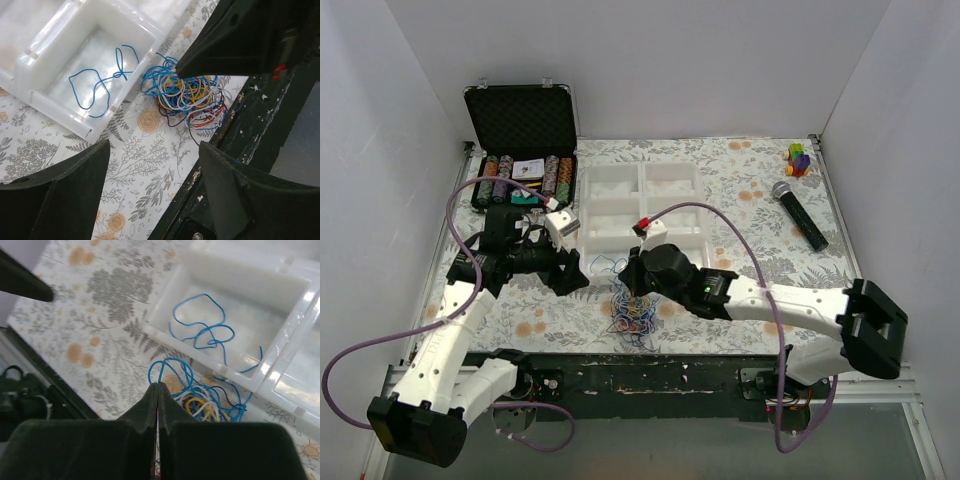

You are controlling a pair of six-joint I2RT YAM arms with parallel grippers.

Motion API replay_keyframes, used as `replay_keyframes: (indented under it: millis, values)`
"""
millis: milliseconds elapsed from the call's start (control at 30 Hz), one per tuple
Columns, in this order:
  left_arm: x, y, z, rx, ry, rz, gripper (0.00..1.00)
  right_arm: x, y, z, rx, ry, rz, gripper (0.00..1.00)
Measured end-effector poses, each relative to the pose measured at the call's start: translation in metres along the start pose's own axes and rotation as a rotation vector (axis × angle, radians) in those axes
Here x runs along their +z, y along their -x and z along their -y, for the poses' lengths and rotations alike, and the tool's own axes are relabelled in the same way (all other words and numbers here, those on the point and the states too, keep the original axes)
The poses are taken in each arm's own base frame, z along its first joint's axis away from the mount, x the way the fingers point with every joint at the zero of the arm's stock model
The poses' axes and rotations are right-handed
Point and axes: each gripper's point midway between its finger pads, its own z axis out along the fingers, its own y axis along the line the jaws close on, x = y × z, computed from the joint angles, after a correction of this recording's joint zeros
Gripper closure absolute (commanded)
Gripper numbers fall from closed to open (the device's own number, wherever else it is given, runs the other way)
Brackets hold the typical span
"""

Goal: Untangle the cables
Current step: Untie the cable.

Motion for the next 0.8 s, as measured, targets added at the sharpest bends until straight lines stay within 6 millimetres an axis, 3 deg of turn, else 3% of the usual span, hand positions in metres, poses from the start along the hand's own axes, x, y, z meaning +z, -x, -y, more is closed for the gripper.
replay_keyframes:
  millis: [167,267,333,467,667,800]
  values:
    - [0.006,-0.007,0.01,0.025,-0.081,0.0,0.28,-0.044,0.037,-0.034,0.022,0.192,0.117,0.99]
    - [0.008,-0.007,0.016,0.059,-0.133,0.011,0.27,-0.062,0.046,-0.046,0.034,0.284,0.157,0.99]
    - [0.008,-0.005,0.021,0.089,-0.17,0.028,0.21,-0.068,0.045,-0.05,0.033,0.32,0.154,0.99]
    - [0.006,0.001,0.038,0.151,-0.272,0.077,0.02,-0.071,0.043,-0.058,0.026,0.365,0.141,0.99]
    - [-0.011,0.014,0.077,0.225,-0.457,0.185,0.02,-0.076,0.047,-0.067,0.015,0.399,0.143,0.99]
    - [-0.016,0.022,0.086,0.25,-0.497,0.228,0.02,-0.084,0.063,-0.081,0.013,0.432,0.179,0.99]
